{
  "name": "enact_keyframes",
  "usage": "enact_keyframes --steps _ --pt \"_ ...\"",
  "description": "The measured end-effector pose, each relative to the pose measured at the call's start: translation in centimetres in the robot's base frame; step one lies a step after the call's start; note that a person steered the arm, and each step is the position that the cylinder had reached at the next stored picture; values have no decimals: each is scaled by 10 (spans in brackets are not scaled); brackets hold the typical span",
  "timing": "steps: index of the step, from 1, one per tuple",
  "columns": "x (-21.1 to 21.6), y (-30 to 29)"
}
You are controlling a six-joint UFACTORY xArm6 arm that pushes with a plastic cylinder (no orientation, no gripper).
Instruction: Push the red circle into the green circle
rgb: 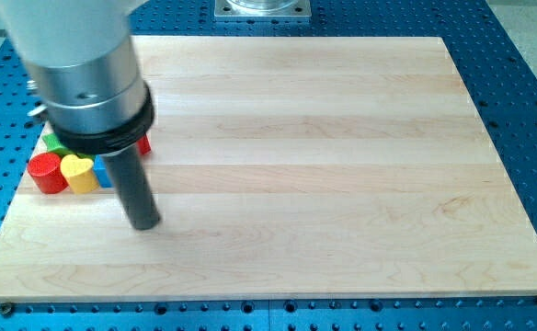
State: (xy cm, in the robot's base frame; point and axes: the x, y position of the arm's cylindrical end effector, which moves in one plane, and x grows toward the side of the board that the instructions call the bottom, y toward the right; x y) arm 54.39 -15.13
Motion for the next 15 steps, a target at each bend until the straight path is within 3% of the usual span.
enact_keyframes --steps 4,10,12,15 --pt "-1 -114" --pt "-10 -148" --pt "-60 -141" --pt "-64 -122"
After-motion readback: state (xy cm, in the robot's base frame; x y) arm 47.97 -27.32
